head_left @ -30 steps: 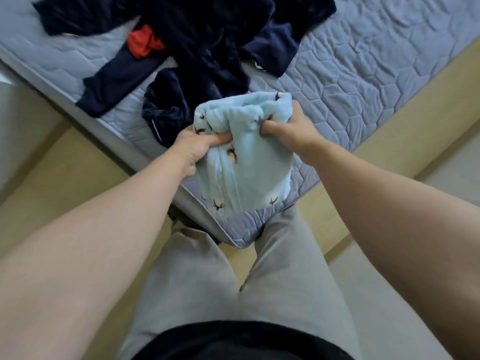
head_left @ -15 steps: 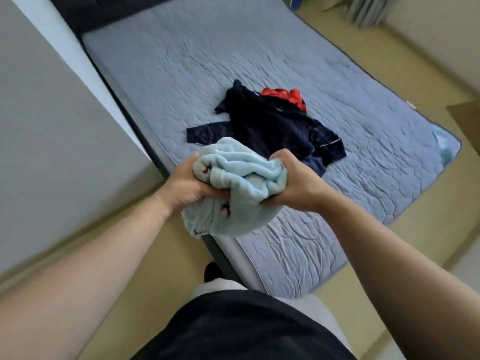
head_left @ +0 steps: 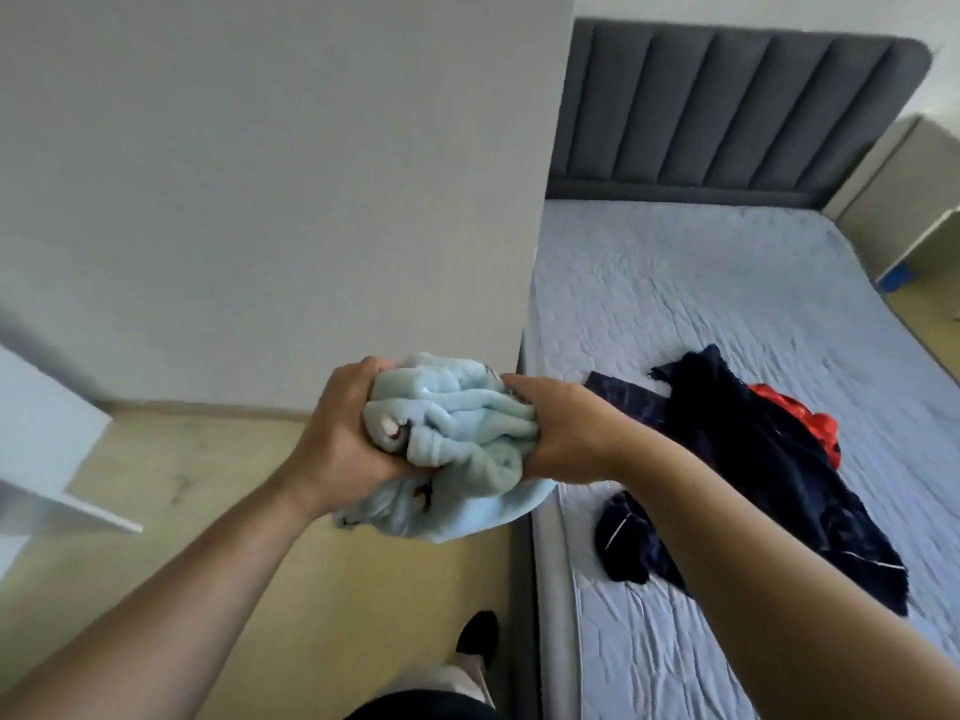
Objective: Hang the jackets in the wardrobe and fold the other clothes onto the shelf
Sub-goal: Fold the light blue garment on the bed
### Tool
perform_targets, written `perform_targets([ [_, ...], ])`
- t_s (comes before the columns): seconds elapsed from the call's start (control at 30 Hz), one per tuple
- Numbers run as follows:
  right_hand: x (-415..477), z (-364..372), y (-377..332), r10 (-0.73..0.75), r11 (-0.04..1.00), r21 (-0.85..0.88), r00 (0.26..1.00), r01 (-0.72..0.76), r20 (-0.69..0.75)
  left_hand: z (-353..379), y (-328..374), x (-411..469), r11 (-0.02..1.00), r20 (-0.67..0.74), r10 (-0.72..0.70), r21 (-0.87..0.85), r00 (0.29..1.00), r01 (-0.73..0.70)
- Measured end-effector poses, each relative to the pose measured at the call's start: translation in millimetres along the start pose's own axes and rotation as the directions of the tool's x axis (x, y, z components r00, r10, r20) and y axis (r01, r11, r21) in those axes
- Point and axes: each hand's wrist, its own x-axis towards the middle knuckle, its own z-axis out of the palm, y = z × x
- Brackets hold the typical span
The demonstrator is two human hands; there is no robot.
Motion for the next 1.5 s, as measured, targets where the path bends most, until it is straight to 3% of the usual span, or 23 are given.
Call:
perform_targets([
  [0.2,46.5,38.8,-112.8,-0.268,0.951,-0.102,0.945,0.290,0.188,-98.3,-20.1,-98.4,0.973,-0.233,-0.196,0.077,0.953,0.219],
  [0.33,80.9,67.3,-204.2,-0.437,0.863,-0.136,0.853,0.487,0.287,-172.6,-42.0,-147.4,0.961,-0.293,-0.242,0.059,0.925,0.270],
  [0.43,113.1,92.6,-270.8,-0.531,0.772,-0.170,0.769,0.612,0.356,-229.3,-64.2,-180.1,0.913,-0.320,-0.292,0.187,0.902,0.362],
  [0.6,187.6,153.2,-391.6,-0.634,0.601,-0.209,0.619,0.772,0.463,-330.3,-122.8,-226.4,0.779,-0.374,-0.340,0.402,0.863,0.481],
  [0.77,248.9,203.5,-527.3,-0.695,0.436,-0.207,0.474,0.876,0.541,-442.5,-168.7,-272.3,0.669,-0.529,-0.359,0.429,0.769,0.607],
  [0.97,292.9,227.3,-688.0,-0.732,0.231,-0.264,0.346,0.937,0.587,-573.9,-163.1,-306.2,0.614,-0.631,-0.369,0.386,0.682,0.689],
  [1.13,317.1,220.7,-817.4,-0.782,0.104,-0.389,0.316,0.916,0.537,-691.8,-133.5,-313.0,0.452,-0.689,-0.340,0.477,0.640,0.754],
  [1.27,342.7,190.9,-916.9,-0.887,0.022,-0.462,0.230,0.886,0.400,-797.5,-88.4,-298.3,0.272,-0.727,-0.294,0.560,0.621,0.783],
  [1.4,367.7,146.0,-1009.3,-0.953,-0.009,-0.511,0.148,0.860,0.266,-886.7,-43.2,-274.8,0.171,-0.846,-0.128,0.494,0.517,0.852],
  [1.5,386.7,114.2,-1067.9,-0.990,-0.017,-0.530,0.061,0.848,0.130,-945.7,-24.2,-256.1,0.155,-0.850,0.013,0.521,0.526,0.839],
])
